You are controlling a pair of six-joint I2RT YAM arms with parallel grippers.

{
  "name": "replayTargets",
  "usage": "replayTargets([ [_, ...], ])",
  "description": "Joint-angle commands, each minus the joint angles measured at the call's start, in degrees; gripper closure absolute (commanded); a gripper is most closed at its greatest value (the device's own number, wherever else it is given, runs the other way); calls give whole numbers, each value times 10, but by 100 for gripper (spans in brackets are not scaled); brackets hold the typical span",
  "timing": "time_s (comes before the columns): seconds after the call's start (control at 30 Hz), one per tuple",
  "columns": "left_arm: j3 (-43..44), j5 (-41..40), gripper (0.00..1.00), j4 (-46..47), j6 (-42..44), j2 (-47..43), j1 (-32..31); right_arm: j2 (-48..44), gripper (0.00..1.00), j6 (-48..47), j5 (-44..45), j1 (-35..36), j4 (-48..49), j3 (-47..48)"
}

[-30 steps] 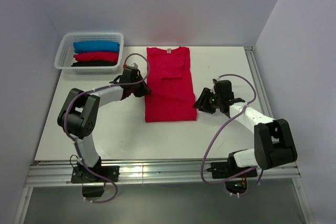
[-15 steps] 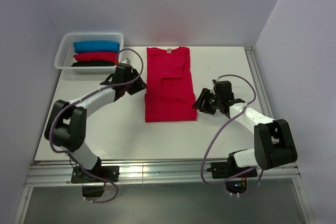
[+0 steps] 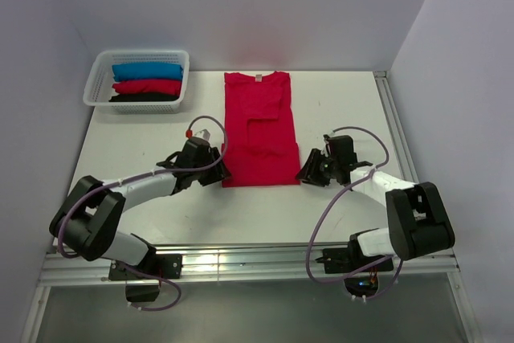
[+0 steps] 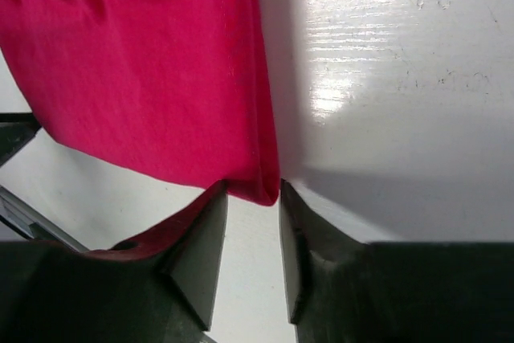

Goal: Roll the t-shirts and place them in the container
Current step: Fold the tshirt

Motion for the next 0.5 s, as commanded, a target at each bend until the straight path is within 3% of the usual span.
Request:
replayTargets([
  [0.0,18,-4,53,60,-14,19,-18,9,62,4,-10,6,34,-3],
  [0.23,10,-16,62,53,-25,46,-28,19,66,8,7,13,20,5],
  [0.27,7,-16,62,54,-25,48,-28,21,70,8,9,17,17,9],
  [0.4,7,-25,64,39,-25,53,-29,35,100,6,26,30,-17,21],
  [0.47,9,-31,64,26,-21,54,-30,31,100,3,44,35,-31,19],
])
